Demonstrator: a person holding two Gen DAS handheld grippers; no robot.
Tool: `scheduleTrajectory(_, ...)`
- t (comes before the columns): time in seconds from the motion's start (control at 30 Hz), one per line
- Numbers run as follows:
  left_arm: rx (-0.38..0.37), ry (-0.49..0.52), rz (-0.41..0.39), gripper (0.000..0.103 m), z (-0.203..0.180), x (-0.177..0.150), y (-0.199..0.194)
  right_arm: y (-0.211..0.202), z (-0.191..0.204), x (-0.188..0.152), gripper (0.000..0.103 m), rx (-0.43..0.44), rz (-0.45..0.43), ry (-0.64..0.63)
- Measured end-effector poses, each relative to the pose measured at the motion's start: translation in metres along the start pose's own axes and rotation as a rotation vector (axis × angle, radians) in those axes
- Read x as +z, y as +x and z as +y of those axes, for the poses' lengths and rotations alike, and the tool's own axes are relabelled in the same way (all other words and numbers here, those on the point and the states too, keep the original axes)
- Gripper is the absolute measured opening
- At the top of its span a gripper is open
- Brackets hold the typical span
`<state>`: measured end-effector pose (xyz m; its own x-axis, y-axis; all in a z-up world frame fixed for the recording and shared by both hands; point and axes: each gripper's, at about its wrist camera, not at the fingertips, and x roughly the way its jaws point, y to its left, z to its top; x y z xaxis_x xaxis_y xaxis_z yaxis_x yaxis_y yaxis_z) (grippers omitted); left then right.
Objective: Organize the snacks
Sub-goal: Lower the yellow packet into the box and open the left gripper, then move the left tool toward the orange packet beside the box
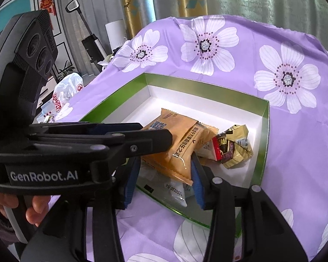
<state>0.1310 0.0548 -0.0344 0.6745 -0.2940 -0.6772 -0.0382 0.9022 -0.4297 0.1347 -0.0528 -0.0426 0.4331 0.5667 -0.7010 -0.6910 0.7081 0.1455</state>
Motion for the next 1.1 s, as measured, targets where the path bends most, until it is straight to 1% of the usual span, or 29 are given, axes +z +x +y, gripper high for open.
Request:
scheduleTrajectory(0.03,0.013,-0.004,0.003,0.059,0.001,0.0,0.001,0.0,0.001,0.0,0.049,-0.002,-0.001,-0.001)
scheduleTrajectory(0.07,0.033,-0.009,0.007,0.071,0.002,0.0,0.001,-0.001,0.001,0.0,0.05,-0.005,-0.002,-0.002)
scheduleTrajectory(0.1,0.041,-0.016,0.005,0.077,0.004,-0.001,0.0,-0.003,0.002,0.0,0.056,-0.016,-0.007,-0.004)
scheduleTrajectory(0.13,0.041,-0.025,0.002,0.078,0.005,-0.002,-0.002,-0.006,0.003,0.0,0.063,-0.028,-0.016,-0.005)
scheduleTrajectory(0.2,0.04,-0.039,-0.002,0.078,0.008,-0.003,-0.008,-0.014,0.002,0.0,0.069,-0.048,-0.033,-0.001)
scheduleTrajectory(0.3,0.05,-0.045,-0.02,0.082,0.01,-0.003,-0.019,-0.025,-0.001,-0.001,0.074,-0.061,-0.05,0.019)
scheduleTrajectory(0.47,0.037,-0.051,-0.05,0.084,0.007,-0.01,-0.044,-0.048,0.003,-0.008,0.082,-0.077,-0.075,0.036)
scheduleTrajectory(0.57,0.034,-0.042,-0.063,0.101,0.002,-0.015,-0.058,-0.062,0.009,-0.013,0.082,-0.079,-0.085,0.034)
scheduleTrajectory(0.67,0.026,-0.03,-0.086,0.101,-0.003,-0.022,-0.076,-0.076,0.015,-0.018,0.084,-0.08,-0.099,0.031)
scheduleTrajectory(0.73,0.031,-0.022,-0.1,0.101,-0.006,-0.026,-0.088,-0.084,0.02,-0.02,0.089,-0.081,-0.109,0.033)
scheduleTrajectory(0.77,0.033,-0.019,-0.104,0.101,-0.007,-0.028,-0.093,-0.089,0.022,-0.022,0.09,-0.082,-0.115,0.033)
scheduleTrajectory(1.1,0.047,0.006,-0.125,0.101,-0.017,-0.062,-0.135,-0.123,0.048,-0.045,0.092,-0.071,-0.127,0.05)
